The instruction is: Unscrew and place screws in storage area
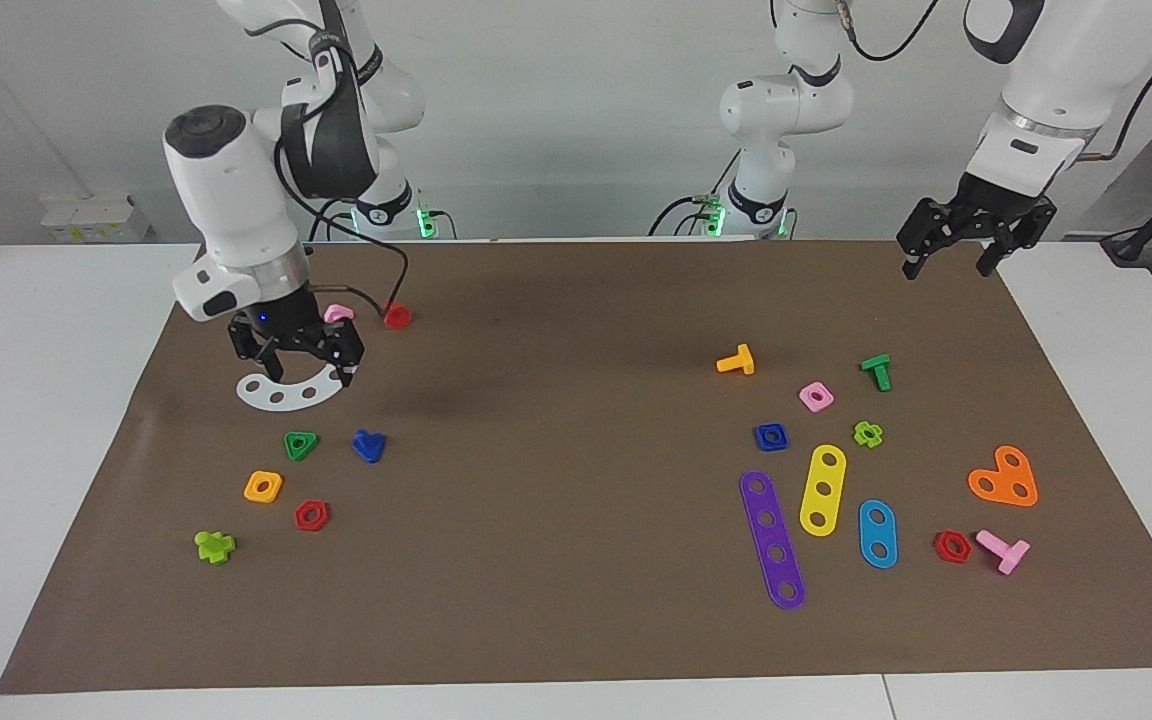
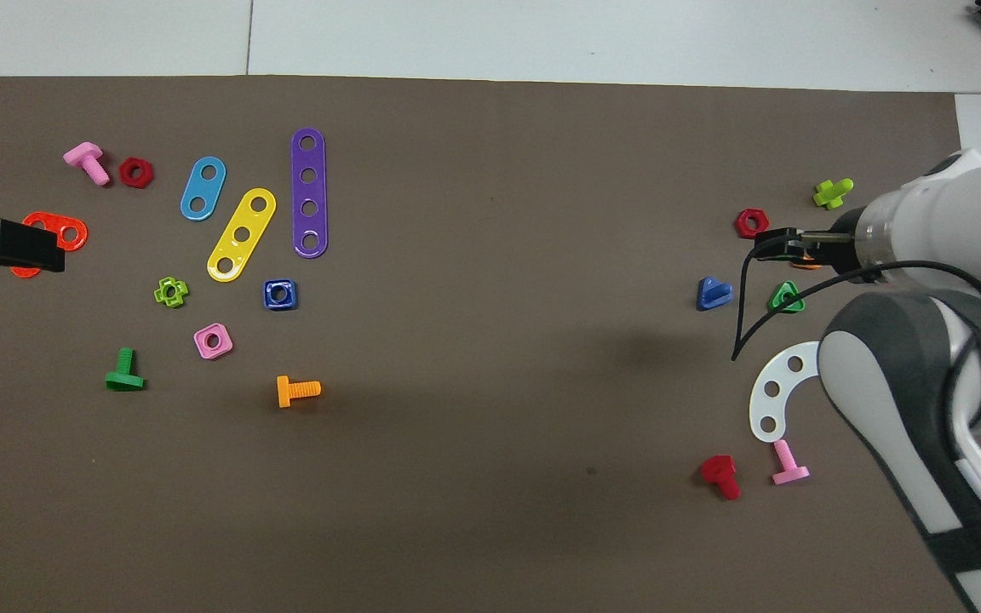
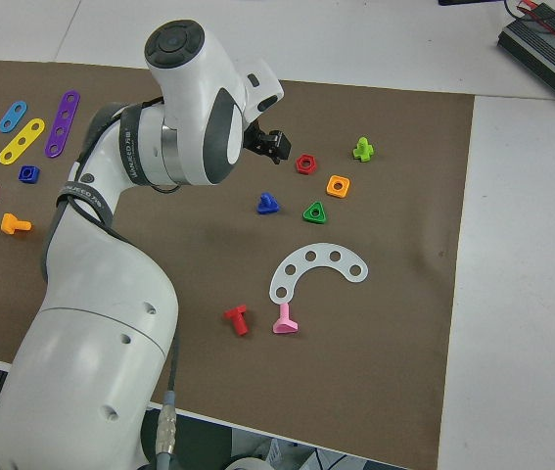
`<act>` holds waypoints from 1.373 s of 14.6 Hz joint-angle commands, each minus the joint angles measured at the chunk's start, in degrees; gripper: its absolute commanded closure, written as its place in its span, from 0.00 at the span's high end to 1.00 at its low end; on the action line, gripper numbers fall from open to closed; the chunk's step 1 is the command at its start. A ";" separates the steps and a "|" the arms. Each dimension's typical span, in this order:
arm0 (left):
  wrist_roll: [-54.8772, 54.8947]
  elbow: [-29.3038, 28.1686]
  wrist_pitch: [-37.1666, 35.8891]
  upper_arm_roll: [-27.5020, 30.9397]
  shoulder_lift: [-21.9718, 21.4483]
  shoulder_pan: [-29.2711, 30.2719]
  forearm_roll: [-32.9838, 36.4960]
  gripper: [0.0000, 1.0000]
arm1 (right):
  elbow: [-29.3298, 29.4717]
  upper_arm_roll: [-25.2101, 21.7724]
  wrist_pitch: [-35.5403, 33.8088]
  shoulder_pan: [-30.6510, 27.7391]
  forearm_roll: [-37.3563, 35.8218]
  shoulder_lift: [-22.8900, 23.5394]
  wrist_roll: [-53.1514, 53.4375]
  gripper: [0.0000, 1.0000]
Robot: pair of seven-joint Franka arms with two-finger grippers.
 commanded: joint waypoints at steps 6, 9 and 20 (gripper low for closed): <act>0.07 -1.59 -0.17 -0.12 -1.62 0.61 -0.43 1.00 | 18.84 -0.08 -19.61 -3.03 0.86 0.81 -7.15 0.99; 0.07 -1.59 -0.17 -0.12 -1.53 0.61 -0.43 1.00 | 22.47 -0.08 -24.02 -3.73 0.86 1.69 -7.15 0.99; 0.07 -1.59 -0.17 -0.12 -1.53 0.61 -0.43 1.00 | 17.56 0.10 -27.89 -3.47 0.86 -1.29 -7.06 1.00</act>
